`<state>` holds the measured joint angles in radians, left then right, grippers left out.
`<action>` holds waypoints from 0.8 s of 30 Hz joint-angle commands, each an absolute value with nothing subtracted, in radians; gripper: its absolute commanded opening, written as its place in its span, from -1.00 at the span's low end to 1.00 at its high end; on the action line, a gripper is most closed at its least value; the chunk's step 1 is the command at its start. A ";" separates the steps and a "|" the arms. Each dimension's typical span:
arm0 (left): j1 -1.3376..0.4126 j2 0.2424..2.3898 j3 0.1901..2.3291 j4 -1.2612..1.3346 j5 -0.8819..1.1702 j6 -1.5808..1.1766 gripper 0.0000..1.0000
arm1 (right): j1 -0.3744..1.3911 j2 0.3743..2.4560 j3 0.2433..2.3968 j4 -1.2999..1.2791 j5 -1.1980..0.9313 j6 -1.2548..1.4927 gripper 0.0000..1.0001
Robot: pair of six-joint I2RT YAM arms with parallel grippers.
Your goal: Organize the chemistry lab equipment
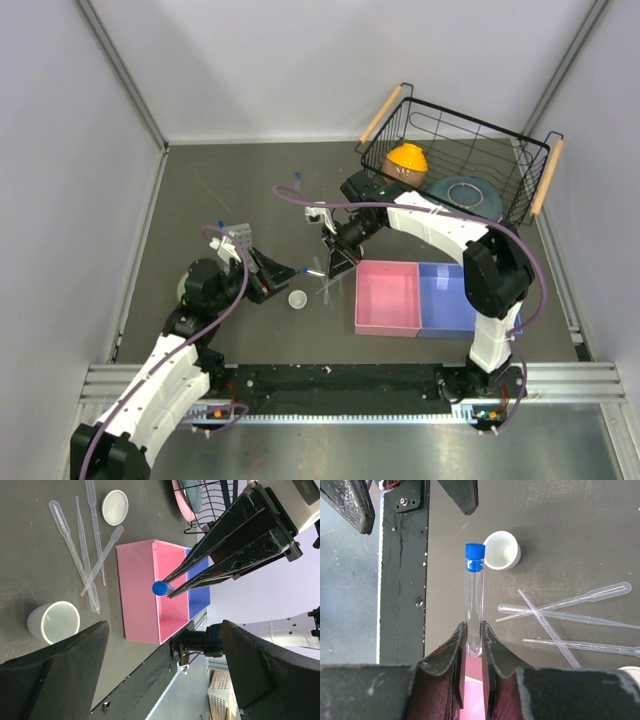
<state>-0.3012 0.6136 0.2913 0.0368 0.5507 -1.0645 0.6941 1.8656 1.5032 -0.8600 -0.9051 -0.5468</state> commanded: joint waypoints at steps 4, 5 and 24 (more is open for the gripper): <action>-0.304 0.594 0.287 0.049 0.525 -1.060 0.98 | 0.715 1.833 1.503 -0.841 -0.914 -0.564 -0.84; -0.304 0.592 0.288 0.046 0.523 -1.060 0.98 | 0.713 1.833 1.503 -0.842 -0.914 -0.565 -0.84; -0.308 0.627 0.318 0.034 0.489 -1.072 0.93 | 0.729 1.833 1.505 -0.844 -0.904 -0.565 -0.84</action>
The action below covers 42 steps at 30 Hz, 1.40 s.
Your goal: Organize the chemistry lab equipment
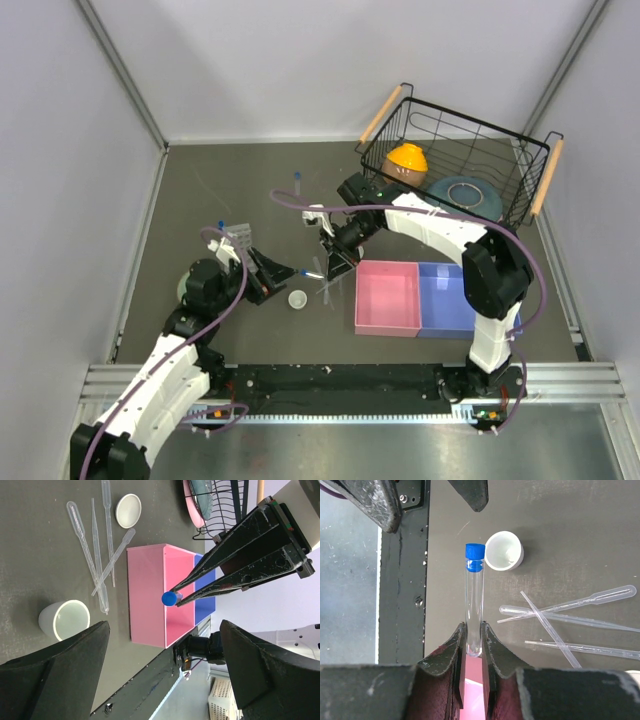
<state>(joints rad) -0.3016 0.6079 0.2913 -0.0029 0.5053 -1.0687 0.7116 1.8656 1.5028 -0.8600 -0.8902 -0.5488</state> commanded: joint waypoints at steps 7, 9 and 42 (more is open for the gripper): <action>-0.357 0.762 0.347 0.118 0.477 -1.083 0.74 | 0.744 1.824 1.506 -0.844 -0.911 -0.561 -0.84; -0.364 0.784 0.350 0.144 0.472 -1.094 0.69 | 0.744 1.821 1.505 -0.844 -0.911 -0.561 -0.84; -0.433 0.890 0.285 0.422 0.520 -1.238 -0.71 | 0.749 1.816 1.511 -0.845 -0.908 -0.563 -0.82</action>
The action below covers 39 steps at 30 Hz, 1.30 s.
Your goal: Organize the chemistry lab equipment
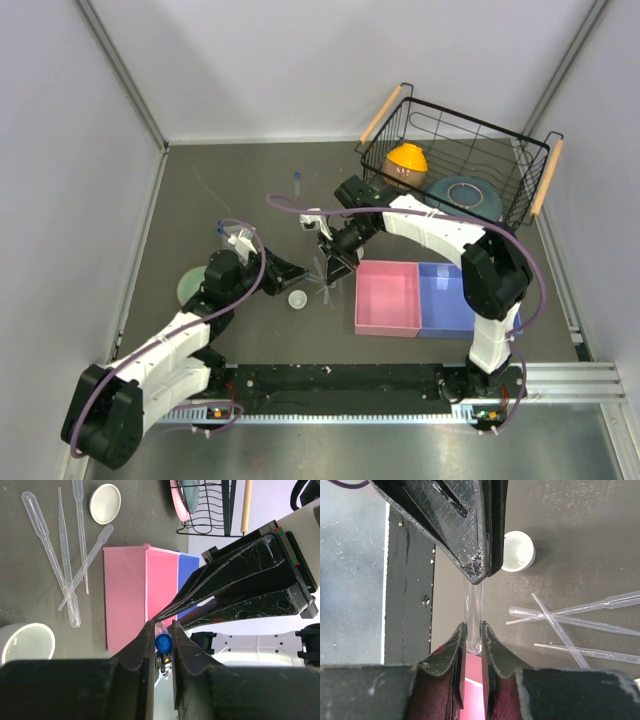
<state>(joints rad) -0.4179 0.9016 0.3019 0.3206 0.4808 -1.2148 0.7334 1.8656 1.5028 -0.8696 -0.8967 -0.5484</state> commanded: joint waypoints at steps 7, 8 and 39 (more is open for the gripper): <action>-0.434 0.873 0.275 0.413 0.515 -1.230 -0.91 | 0.749 1.807 1.506 -0.847 -0.904 -0.566 -0.63; -0.434 0.868 0.275 0.405 0.511 -1.223 -0.91 | 0.749 1.806 1.505 -0.847 -0.902 -0.568 -0.59; -0.431 0.690 0.454 -0.224 0.273 -0.870 -0.92 | 0.747 1.671 1.437 -0.876 -0.799 -0.661 0.36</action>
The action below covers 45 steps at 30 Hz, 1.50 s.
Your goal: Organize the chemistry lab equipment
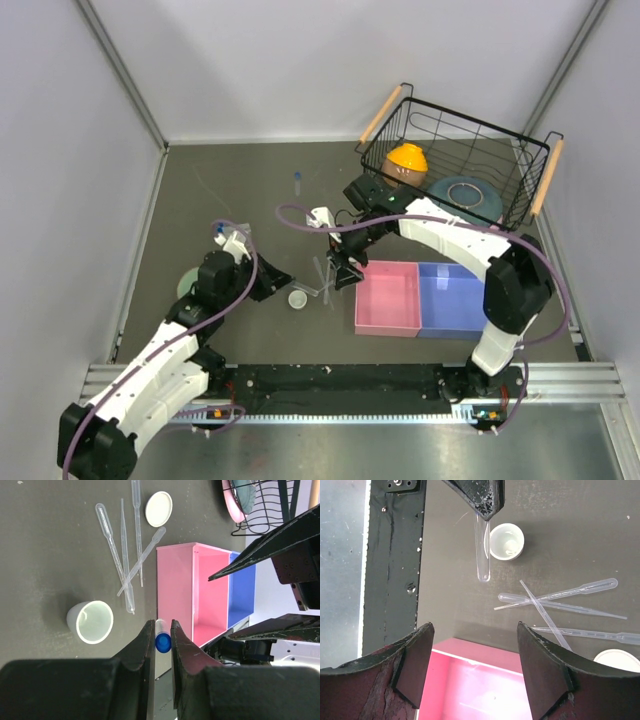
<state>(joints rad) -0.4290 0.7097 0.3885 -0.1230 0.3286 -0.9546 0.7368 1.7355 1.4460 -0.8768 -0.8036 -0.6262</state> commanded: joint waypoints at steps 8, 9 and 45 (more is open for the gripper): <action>-0.428 0.663 0.518 -0.360 0.198 -0.784 -0.91 | 0.749 1.646 1.425 -0.885 -0.787 -0.681 0.37; -0.428 0.663 0.525 -0.373 0.189 -0.776 -0.91 | 0.747 1.643 1.425 -0.887 -0.785 -0.684 0.38; -0.267 0.680 0.775 -0.732 -0.054 -0.479 -0.92 | 0.494 1.462 1.302 -0.891 -0.854 -0.695 0.39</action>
